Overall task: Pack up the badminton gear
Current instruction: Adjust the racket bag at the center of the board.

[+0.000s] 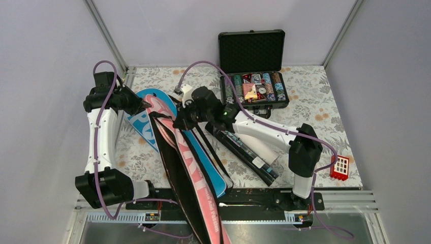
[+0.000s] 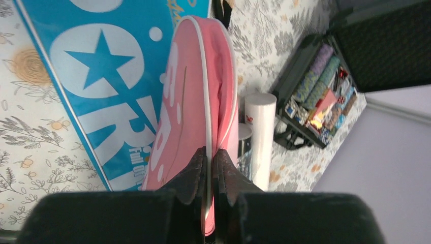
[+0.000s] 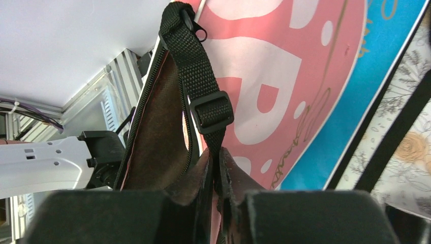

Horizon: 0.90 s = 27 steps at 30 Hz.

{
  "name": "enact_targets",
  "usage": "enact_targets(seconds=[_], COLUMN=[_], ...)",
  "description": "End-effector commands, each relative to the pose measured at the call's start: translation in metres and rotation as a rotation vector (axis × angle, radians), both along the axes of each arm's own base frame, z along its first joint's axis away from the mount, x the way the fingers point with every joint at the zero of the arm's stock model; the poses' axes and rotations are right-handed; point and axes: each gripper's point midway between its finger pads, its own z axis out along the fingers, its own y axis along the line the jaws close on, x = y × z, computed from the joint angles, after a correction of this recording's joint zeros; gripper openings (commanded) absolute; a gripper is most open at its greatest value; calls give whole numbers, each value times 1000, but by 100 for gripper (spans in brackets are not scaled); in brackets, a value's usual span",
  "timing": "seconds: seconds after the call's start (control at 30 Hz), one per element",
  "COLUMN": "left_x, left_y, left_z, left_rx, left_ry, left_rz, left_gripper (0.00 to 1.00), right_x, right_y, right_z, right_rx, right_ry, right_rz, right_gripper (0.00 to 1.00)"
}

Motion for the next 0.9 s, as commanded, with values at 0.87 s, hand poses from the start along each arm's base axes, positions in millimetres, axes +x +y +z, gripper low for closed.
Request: enact_targets(seconds=[0.87], left_x=[35], left_y=[16], left_z=[17], left_rx=[-109], left_ry=[-88], left_rz=[224], left_gripper=[0], right_x=[-67], right_y=[55], right_z=[32], right_rx=[169], right_ry=[298], right_rz=[91], right_gripper=[26])
